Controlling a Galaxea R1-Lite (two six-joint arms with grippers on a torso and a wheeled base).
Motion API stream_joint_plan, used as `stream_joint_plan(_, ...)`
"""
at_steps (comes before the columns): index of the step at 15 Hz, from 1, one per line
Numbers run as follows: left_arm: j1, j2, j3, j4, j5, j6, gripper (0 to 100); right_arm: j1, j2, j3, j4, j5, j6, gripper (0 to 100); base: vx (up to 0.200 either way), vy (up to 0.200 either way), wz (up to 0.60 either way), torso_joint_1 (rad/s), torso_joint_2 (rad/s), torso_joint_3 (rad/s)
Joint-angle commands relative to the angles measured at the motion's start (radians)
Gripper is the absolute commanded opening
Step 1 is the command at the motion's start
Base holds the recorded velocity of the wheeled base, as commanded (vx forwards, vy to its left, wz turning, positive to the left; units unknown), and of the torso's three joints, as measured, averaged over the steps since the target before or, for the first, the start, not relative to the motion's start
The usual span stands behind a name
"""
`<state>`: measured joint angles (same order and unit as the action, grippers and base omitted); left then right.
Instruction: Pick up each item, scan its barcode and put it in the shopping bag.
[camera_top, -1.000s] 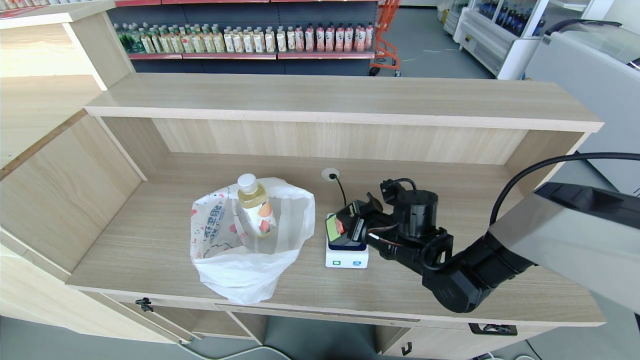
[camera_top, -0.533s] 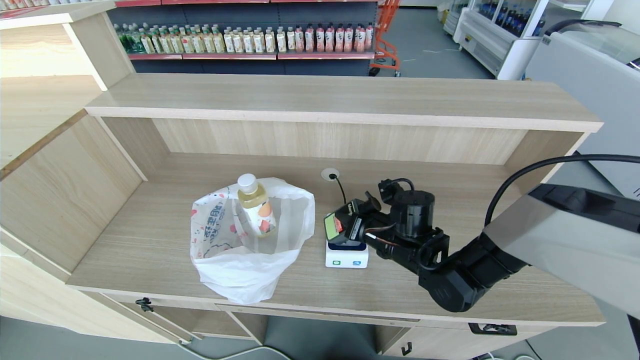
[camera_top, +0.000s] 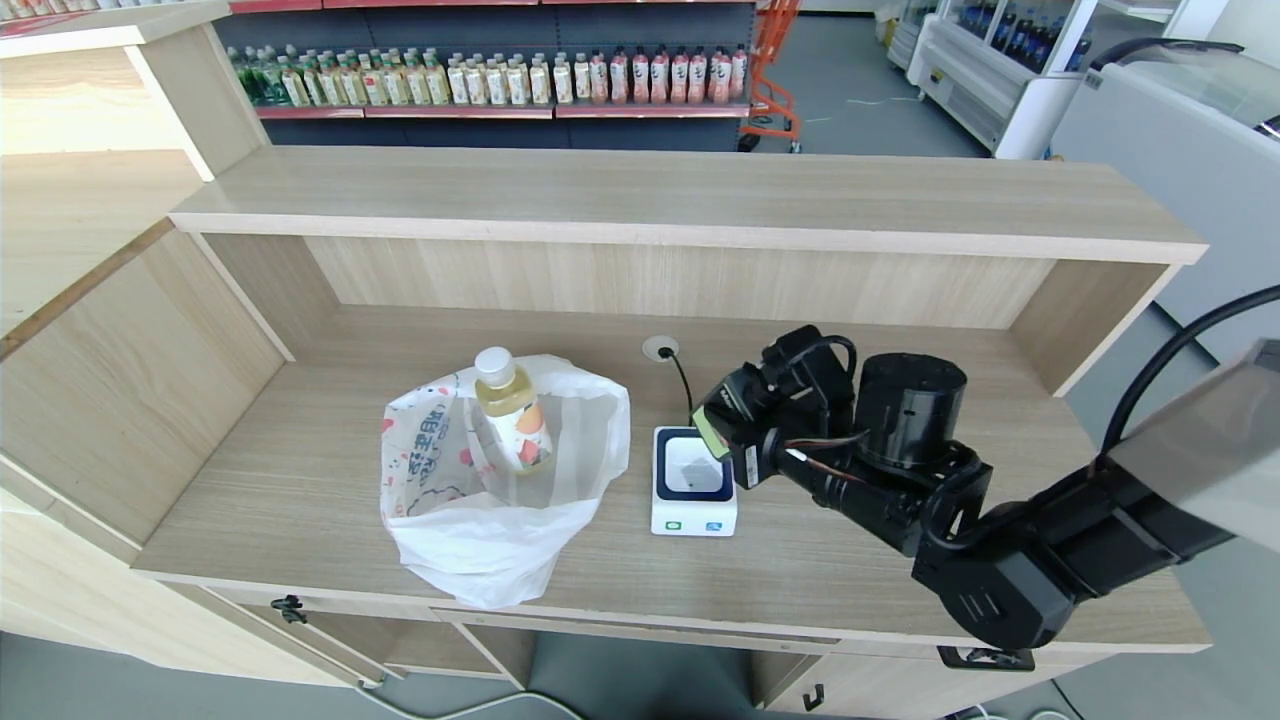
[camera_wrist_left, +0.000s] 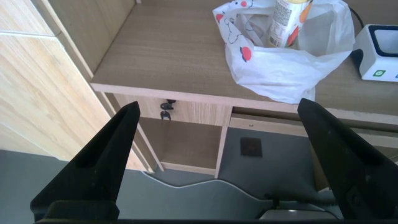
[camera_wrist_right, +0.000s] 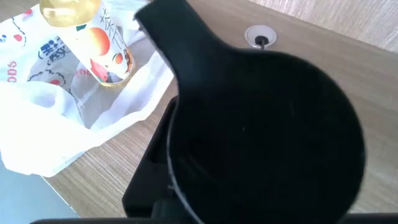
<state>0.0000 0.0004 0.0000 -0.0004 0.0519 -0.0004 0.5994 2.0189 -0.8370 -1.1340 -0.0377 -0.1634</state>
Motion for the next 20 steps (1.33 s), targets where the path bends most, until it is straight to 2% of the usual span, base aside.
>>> stream_joint_plan(1, 0.0, 0.0, 0.0, -0.001, 0.0, -0.001, 100, -0.006, -0.065, 0.03, -0.004, -0.001, -0.015, 0, 0.0, 0.0, 0.0, 0.0, 0.0, 0.0)
stream_joint_plan(5, 0.0, 0.0, 0.0, 0.0, 0.0, -0.001, 100, 0.053, -0.065, 0.009, -0.003, 0.009, -0.03, 0, 0.0, 0.2, 0.0, -0.001, 0.0, 0.006)
stream_joint_plan(10, 0.0, 0.0, 0.0, -0.001, 0.0, -0.001, 100, 0.046, -0.048, 0.019, -0.003, 0.038, -0.027, 0, 0.0, 0.2, 0.0, 0.004, 0.0, -0.004)
stream_joint_plan(15, 0.0, 0.0, 0.0, -0.001, 0.0, 0.0, 100, 0.034, -0.009, 0.01, -0.003, 0.163, 0.079, 0, 0.0, 0.2, 0.0, 0.003, 0.01, 0.0)
stream_joint_plan(20, 0.0, 0.0, 0.0, -0.001, 0.0, 0.002, 100, 0.01, 0.099, -0.013, -0.023, 0.186, 0.191, 0, 0.0, 0.0, 0.0, 0.0, 0.0, 0.0)
